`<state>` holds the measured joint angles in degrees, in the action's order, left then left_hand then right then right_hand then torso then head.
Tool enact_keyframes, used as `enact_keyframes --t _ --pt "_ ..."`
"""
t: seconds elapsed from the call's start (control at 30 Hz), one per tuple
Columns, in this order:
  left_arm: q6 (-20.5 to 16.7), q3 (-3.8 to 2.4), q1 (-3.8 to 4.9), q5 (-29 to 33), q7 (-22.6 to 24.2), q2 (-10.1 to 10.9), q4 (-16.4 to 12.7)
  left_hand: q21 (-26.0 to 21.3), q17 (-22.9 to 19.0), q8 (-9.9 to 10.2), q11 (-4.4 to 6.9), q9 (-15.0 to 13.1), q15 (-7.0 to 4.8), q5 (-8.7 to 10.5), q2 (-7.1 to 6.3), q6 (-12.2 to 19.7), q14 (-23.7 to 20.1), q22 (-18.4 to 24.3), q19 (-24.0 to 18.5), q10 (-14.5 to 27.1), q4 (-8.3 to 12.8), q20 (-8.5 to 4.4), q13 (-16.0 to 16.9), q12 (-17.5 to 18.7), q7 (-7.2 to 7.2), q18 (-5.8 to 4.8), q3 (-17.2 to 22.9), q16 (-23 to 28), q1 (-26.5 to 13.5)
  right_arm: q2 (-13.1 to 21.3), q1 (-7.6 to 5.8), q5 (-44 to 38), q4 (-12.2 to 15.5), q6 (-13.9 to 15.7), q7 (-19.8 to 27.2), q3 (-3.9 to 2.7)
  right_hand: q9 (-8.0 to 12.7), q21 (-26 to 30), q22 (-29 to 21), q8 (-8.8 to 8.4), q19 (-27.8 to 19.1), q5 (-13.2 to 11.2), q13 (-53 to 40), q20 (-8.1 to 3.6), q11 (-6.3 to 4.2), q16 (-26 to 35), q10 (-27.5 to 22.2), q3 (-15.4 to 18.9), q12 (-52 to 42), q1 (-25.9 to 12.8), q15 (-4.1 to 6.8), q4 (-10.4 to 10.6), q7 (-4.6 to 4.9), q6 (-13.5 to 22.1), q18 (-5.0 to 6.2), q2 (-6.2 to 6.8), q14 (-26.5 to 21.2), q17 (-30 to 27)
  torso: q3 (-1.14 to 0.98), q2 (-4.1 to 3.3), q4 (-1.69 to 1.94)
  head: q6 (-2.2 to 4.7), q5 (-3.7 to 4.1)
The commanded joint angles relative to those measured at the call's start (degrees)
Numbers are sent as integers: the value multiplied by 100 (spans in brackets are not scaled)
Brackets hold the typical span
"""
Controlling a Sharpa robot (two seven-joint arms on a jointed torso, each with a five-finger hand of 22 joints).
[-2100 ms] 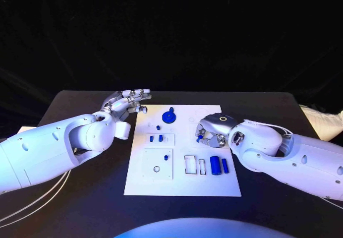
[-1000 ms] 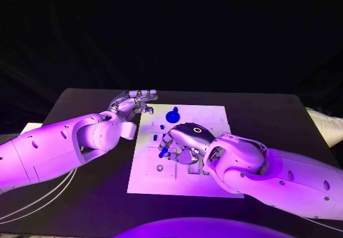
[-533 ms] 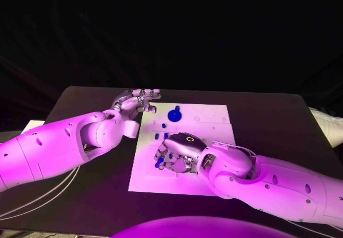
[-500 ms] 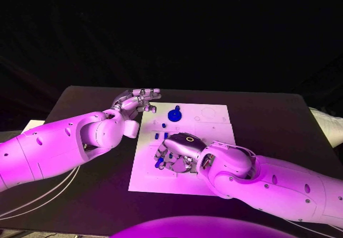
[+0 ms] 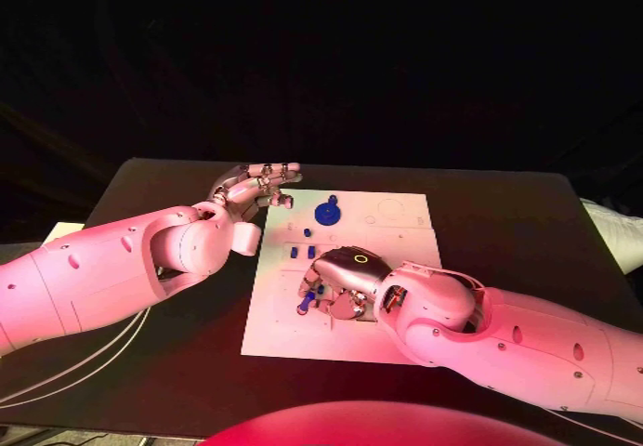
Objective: Assemble the parts on the task board
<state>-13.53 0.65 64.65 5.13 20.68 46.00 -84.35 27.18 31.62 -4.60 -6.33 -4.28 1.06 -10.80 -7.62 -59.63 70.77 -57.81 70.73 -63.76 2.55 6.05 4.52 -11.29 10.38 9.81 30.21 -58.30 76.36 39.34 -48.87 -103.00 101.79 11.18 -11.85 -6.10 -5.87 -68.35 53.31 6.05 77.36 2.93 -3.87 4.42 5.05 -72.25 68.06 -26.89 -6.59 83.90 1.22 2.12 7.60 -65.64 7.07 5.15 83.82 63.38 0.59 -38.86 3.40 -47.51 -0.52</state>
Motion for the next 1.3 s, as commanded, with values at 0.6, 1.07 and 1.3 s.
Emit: enact_keyframes --t 0.6,1.07,1.3 --pt "116 -3 -4 -18 19 -25 8 -30 -6 -30 16 8 -16 -19 23 43 -39 7 -27 36 14 28 -7 -22 8 57 -9 30 58 -189 -4 -487 -137 -752 -38 43 -15 -8 -5 -13 -4 16 -13 23 -129 4 195 -27 -6 37 -4 -19 17 -6 -32 -39 217 -16 7 8 12 -37 15" --pt "127 -3 -4 -21 3 -19 14 -30 -6 -30 16 8 -16 -19 23 43 -39 7 -27 36 14 28 -7 -22 8 57 -9 30 58 -186 -3 -519 -34 -721 3 71 -21 -8 -6 -8 -8 21 -18 26 -134 9 212 -28 -2 21 -3 -26 10 -21 -31 -45 214 -28 7 4 14 -41 8" --pt "147 -3 -4 -32 -13 -21 13 -30 -6 -30 16 8 -16 -19 23 43 -39 7 -27 36 14 28 -7 -22 8 57 -9 30 58 -193 -3 -633 -18 -725 -23 82 -21 -8 -6 -8 -8 21 -18 26 -134 9 212 -28 -2 21 -3 -26 10 -21 -31 -45 214 -28 11 5 14 -42 11"
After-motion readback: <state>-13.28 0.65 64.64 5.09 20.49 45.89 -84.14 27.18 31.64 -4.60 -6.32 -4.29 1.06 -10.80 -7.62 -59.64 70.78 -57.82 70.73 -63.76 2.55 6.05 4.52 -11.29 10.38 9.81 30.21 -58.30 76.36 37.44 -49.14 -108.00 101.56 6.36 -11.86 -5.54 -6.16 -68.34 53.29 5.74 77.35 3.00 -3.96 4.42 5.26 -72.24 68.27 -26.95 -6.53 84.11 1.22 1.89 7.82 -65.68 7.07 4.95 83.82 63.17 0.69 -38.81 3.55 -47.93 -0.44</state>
